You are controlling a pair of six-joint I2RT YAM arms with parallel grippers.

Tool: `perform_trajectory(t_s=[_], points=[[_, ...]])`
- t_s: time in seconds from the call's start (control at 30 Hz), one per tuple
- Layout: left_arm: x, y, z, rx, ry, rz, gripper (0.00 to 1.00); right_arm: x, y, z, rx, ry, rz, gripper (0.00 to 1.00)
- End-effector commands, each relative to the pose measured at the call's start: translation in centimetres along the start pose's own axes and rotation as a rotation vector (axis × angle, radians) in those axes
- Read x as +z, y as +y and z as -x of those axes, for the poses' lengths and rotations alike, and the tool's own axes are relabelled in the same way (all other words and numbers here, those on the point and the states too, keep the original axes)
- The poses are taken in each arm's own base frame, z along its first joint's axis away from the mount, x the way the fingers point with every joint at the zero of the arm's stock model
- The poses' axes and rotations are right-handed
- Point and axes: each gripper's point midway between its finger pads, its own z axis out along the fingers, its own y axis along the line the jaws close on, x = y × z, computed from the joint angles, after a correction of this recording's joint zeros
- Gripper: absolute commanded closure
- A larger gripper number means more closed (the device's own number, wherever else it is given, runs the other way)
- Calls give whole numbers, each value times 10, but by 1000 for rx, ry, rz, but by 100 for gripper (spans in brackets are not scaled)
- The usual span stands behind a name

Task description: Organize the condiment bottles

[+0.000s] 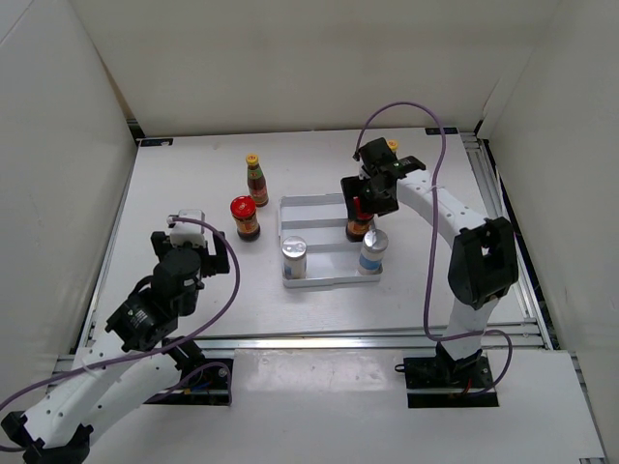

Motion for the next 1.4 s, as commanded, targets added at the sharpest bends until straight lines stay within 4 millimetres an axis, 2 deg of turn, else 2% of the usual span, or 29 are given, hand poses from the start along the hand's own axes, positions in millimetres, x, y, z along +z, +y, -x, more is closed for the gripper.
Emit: perform_trajectory(t_s=[0.0, 0.03, 0.07, 0.13, 0.17, 0.23, 0.27, 0.3, 0.33, 0.37, 0.47, 0.5, 0.53, 0.57, 0.6, 0.63, 0.7, 0.73, 0.77, 0.93, 1.13, 1.17, 1.3, 1.37], points=[[3, -3, -2, 7, 6, -3, 0, -35, 2, 45, 6, -189, -1, 11], [5, -4, -3, 13, 13, -1, 0, -42, 3, 50, 6, -210, 3, 2], [5, -5, -4, 13, 15, -12, 0, -57, 5, 58, 15, -251, 12, 0], [7, -9, -7, 27, 33, -18, 0, -75, 8, 65, 36, -296, 23, 0], [9, -10, -9, 35, 42, -16, 0, -96, 11, 65, 42, -346, 12, 0], [11, -11, -12, 45, 53, -14, 0, -119, 13, 61, 83, -437, 8, 0], [13, -13, -14, 55, 65, -12, 0, -159, 19, 68, 98, -580, 56, 0], [17, -16, -14, 68, 80, -9, 0, -151, 23, 48, 104, -564, 78, 0], [18, -19, -8, 55, 79, -9, 0, -178, 26, 41, 142, -636, 121, 0], [20, -23, -6, 49, 85, -17, 0, -184, 31, 35, 149, -663, 147, 0], [31, -44, 12, 30, 67, -76, 0, -192, 28, 4, 233, -684, 157, 0], [38, -60, 18, 17, 52, -136, 0, -192, 24, -4, 263, -694, 142, 0], [40, -70, 27, 23, 29, -182, 0, -203, 27, -16, 284, -735, 154, 0], [44, -75, 35, 17, 13, -208, 0, -184, 24, -33, 294, -714, 130, 0], [47, -88, 35, 12, 18, -266, 0, -186, 24, -37, 304, -744, 127, 0], [56, -91, 44, 9, 6, -268, 0, -195, 18, -43, 313, -795, 94, 0], [65, -96, 46, 6, 22, -287, 0, -197, 6, -54, 334, -817, 45, 0], [77, -93, 39, 11, 55, -267, 0, -199, 2, -55, 341, -824, 26, 0], [81, -96, 38, 9, 69, -290, 0, -197, -4, -58, 343, -817, -3, 0], [112, -91, 29, -27, 103, -312, 0, -201, -3, -59, 333, -816, 3, 0], [133, -102, 20, -69, 167, -409, 0, -197, -7, -63, 343, -814, -9, 0], [140, -99, 16, -72, 177, -396, 0, -193, -7, -65, 340, -807, -14, 0], [152, -99, 13, -63, 188, -385, 0, -198, -9, -65, 349, -825, -12, 0], [157, -95, 8, -58, 200, -356, 0, -194, -13, -68, 338, -814, -35, 0]])
